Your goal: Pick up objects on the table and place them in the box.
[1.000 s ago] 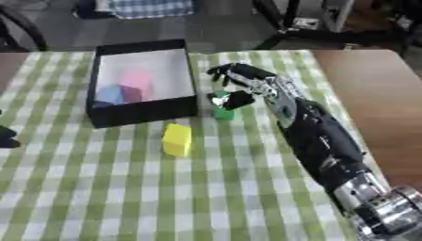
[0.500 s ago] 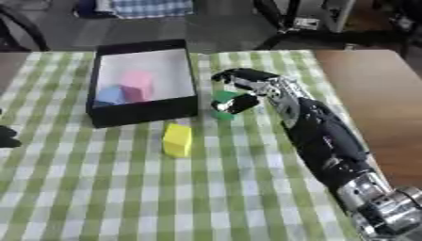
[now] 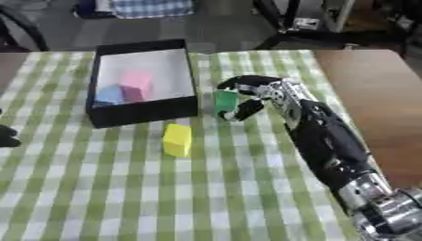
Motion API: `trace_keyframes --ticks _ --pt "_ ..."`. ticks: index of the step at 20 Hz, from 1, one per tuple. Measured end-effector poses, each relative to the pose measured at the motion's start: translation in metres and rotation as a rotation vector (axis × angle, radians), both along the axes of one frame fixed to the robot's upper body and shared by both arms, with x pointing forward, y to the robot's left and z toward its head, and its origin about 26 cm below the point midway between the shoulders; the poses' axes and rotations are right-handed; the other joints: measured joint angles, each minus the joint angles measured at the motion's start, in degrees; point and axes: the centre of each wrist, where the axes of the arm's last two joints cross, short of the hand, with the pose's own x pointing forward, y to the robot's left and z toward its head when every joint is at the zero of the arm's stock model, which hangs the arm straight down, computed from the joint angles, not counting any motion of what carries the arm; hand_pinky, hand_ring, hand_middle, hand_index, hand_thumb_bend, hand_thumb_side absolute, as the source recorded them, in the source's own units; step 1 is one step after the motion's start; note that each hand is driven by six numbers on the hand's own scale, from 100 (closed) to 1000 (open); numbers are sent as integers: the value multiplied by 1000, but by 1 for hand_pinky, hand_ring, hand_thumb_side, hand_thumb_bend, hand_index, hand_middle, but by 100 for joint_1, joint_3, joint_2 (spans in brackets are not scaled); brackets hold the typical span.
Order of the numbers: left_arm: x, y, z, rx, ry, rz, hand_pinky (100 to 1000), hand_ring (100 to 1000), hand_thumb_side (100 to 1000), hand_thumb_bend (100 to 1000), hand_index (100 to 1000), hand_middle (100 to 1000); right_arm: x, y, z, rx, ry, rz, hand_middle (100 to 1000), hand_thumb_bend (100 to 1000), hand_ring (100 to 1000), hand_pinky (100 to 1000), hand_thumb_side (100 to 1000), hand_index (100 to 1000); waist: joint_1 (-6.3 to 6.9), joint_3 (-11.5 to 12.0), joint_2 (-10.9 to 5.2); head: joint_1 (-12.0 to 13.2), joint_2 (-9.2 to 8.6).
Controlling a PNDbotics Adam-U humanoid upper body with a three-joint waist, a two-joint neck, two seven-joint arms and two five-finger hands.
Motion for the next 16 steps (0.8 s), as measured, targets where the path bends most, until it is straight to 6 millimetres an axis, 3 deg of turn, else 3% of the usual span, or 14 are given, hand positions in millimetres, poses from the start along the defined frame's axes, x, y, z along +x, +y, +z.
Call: trace_keyframes --ticks 3,7,9,11,12,16 --pt "0 0 0 0 0 0 717 593 1000 173 909 593 0 -1 -3 -6 9 -5 875 257 909 959 494 978 0 0 0 4 0" --pt "0 0 0 0 0 0 717 593 1000 172 909 593 -1 -3 -4 1 -2 -19 642 153 813 925 301 913 0 2 0 10 0" --pt "0 0 0 0 1 0 717 593 1000 172 909 593 0 -3 -2 15 -26 -34 485 100 738 897 198 817 0 3 0 11 0" --pt "0 0 0 0 1 0 717 593 1000 171 909 593 0 -3 2 38 -62 -52 425 100 692 884 166 751 0 3 0 11 0" --pt "0 0 0 0 1 0 717 593 1000 171 909 593 0 -3 6 55 -85 -61 353 100 630 866 122 656 0 3 0 12 0" --pt "0 0 0 0 1 1 717 593 1000 170 909 593 1 -1 26 135 -196 -88 293 100 584 855 100 544 0 2 0 12 0"
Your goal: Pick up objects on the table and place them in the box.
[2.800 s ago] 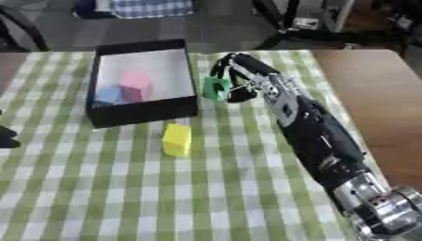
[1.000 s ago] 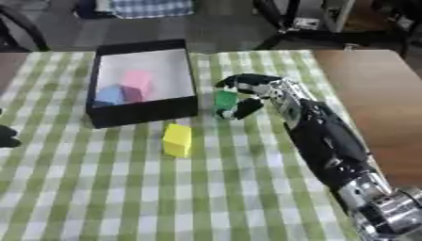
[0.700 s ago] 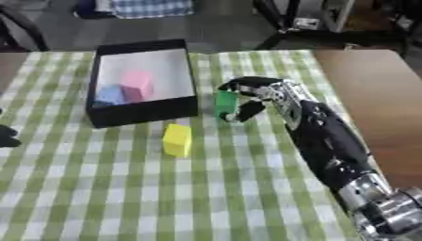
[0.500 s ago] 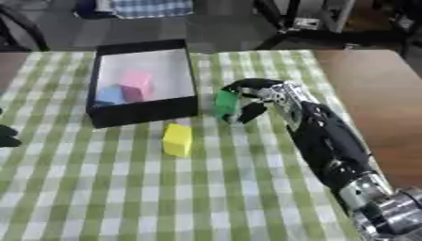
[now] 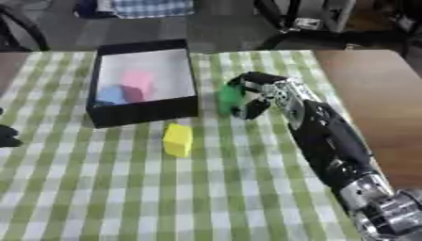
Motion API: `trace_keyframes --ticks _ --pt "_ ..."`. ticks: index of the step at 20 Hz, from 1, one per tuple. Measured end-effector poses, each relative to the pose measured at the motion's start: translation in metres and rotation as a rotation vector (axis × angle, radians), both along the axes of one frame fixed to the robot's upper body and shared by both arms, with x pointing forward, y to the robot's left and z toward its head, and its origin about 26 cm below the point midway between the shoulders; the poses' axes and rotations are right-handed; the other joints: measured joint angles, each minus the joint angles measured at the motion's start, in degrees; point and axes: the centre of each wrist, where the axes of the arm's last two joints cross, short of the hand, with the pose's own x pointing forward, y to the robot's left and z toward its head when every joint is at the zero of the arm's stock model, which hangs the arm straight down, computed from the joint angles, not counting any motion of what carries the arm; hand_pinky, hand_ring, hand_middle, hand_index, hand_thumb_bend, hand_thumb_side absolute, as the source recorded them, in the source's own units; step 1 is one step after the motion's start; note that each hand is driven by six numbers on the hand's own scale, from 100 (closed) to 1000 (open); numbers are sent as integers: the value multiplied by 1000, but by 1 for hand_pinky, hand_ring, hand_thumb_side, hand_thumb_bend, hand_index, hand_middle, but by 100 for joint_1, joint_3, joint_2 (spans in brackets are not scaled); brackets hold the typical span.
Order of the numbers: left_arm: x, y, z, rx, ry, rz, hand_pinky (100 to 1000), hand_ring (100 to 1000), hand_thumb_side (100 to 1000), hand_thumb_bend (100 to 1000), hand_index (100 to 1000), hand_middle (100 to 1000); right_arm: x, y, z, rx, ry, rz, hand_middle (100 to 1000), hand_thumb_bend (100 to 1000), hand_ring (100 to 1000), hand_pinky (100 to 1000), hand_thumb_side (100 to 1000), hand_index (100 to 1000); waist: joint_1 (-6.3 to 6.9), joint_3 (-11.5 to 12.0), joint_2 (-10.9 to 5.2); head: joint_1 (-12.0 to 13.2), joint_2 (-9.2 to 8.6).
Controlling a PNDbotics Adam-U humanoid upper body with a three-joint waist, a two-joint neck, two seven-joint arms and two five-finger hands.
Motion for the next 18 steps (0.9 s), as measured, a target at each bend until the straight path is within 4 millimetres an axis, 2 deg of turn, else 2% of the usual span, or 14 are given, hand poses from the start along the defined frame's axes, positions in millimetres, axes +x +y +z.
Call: trace_keyframes --ticks 6,11,14,18 --pt "0 0 0 0 0 0 717 593 1000 170 909 593 9 7 44 106 -173 17 295 100 581 859 100 547 0 44 2 -20 0" --pt "2 -2 3 -1 -8 -10 717 592 1000 172 909 592 20 19 80 132 -243 47 308 100 581 864 100 568 0 219 4 -118 0" --pt "5 -7 7 -6 -19 -30 717 592 1000 173 909 592 28 30 84 153 -226 64 331 100 589 872 100 600 0 405 68 -228 0" --pt "10 -19 13 -26 -40 -74 717 592 1000 177 909 592 35 46 68 169 -141 76 384 100 615 881 142 651 1 741 112 -493 0"
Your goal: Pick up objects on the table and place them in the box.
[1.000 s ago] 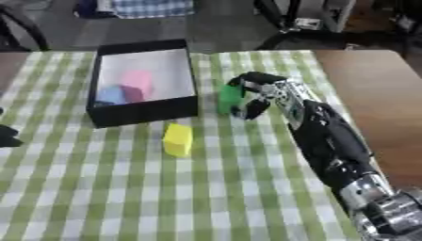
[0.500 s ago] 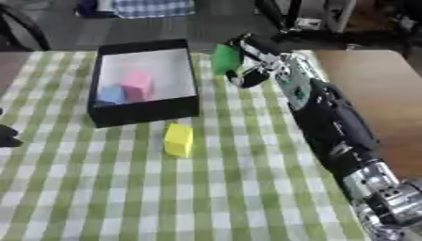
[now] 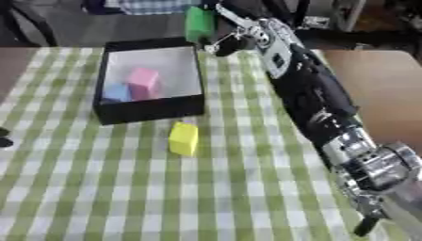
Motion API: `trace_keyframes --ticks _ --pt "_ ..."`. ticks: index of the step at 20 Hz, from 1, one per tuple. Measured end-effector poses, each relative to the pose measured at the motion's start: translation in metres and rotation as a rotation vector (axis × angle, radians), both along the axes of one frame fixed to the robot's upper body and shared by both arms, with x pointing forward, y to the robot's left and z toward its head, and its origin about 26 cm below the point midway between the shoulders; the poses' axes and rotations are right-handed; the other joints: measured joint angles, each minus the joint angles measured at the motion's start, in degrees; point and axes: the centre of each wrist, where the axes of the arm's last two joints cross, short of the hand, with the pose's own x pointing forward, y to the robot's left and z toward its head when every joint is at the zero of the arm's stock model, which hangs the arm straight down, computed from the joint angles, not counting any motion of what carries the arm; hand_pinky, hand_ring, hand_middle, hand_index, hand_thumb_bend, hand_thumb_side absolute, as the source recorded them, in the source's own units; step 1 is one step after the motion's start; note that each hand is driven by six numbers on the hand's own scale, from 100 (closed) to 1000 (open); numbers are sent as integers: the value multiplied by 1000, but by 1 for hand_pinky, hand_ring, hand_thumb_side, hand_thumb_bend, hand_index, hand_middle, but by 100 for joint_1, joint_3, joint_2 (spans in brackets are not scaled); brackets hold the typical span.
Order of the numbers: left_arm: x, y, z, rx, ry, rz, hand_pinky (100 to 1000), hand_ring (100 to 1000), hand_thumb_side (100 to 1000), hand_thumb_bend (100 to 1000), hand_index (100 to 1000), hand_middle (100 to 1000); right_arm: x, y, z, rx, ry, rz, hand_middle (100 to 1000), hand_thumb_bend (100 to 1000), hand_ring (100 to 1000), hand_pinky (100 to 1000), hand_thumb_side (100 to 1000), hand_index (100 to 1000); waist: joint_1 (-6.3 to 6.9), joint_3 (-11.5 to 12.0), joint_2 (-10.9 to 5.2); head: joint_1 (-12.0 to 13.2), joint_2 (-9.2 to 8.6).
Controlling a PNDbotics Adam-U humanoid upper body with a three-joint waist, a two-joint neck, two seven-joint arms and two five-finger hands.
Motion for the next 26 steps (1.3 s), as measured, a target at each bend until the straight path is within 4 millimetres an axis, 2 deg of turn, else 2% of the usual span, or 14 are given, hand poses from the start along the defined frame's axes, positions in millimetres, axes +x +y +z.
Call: trace_keyframes --ticks 1,3,4,6,10,15,20,26 --pt "1 -3 1 -5 -3 -11 717 592 1000 176 909 592 1 4 -5 -7 22 0 406 100 623 884 157 674 0 79 13 -80 0" --pt "1 -6 1 -10 -3 -25 718 592 1000 177 909 591 3 9 -15 -28 55 -6 494 100 655 894 260 765 0 166 33 -210 0" --pt "1 -7 1 -13 -2 -28 718 591 1000 177 909 591 3 10 -19 -42 68 -10 611 117 702 907 393 857 0 190 35 -264 0" --pt "1 -7 1 -13 -1 -30 718 591 1000 178 909 590 3 12 -26 -74 84 -17 799 226 787 935 520 943 0 221 42 -339 0" --pt "1 -8 2 -12 0 -33 718 591 1000 178 909 590 3 13 -30 -146 77 -39 951 288 877 954 606 988 -2 228 48 -388 0" --pt "1 -9 1 -11 1 -37 718 591 1000 177 909 590 3 12 -29 -169 30 -66 988 310 899 957 614 1000 -2 205 48 -382 0" --pt "1 -8 1 -11 3 -35 718 590 1000 177 909 589 0 13 -19 -169 -41 -41 959 271 869 947 549 991 -2 91 48 -333 0" --pt "-2 1 -2 -4 12 7 718 590 1000 177 909 589 -27 -12 2 -85 -138 70 910 233 847 937 524 981 -29 -200 48 -100 0"
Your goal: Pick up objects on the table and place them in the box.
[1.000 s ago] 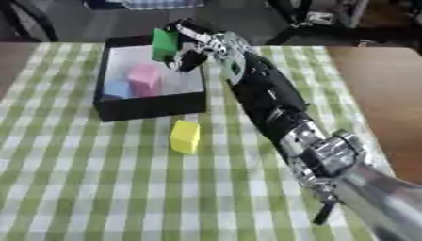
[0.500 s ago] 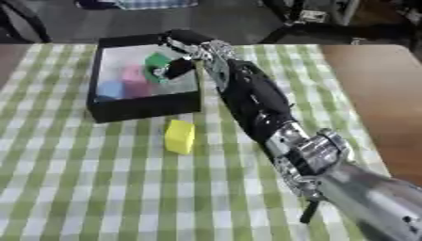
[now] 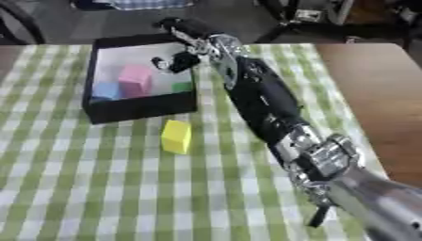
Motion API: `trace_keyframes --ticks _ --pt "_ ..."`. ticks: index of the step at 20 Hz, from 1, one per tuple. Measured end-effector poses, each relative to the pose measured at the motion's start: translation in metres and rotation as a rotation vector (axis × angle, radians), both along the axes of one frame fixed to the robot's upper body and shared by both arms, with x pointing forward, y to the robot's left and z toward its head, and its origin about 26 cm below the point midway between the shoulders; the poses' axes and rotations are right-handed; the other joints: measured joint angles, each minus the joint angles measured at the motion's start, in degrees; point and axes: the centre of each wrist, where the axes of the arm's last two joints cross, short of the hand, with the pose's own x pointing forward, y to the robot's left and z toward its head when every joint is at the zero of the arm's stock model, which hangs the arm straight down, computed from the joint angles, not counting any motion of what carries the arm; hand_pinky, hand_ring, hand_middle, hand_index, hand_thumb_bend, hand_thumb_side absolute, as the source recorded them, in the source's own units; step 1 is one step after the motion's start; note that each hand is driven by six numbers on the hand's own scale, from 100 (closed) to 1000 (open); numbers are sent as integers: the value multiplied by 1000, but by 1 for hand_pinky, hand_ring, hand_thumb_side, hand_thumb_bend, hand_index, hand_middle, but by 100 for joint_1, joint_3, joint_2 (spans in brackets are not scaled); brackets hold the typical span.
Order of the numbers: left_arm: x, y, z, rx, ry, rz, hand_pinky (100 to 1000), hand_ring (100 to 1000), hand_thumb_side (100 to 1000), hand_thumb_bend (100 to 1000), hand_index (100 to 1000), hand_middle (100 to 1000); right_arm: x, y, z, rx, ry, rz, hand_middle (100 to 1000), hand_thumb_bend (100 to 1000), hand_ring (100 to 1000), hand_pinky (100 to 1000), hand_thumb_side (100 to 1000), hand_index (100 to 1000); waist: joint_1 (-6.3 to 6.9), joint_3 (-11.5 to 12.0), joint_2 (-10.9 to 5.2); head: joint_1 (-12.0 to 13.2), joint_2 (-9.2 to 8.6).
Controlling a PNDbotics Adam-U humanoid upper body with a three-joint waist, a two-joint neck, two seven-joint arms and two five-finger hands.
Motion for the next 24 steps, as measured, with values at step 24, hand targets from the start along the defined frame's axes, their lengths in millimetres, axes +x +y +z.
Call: trace_keyframes --ticks 24 --pt "-4 15 -6 26 24 65 719 588 1000 176 910 587 -89 25 -47 -114 317 298 924 221 879 937 626 989 -153 -261 -8 319 0"
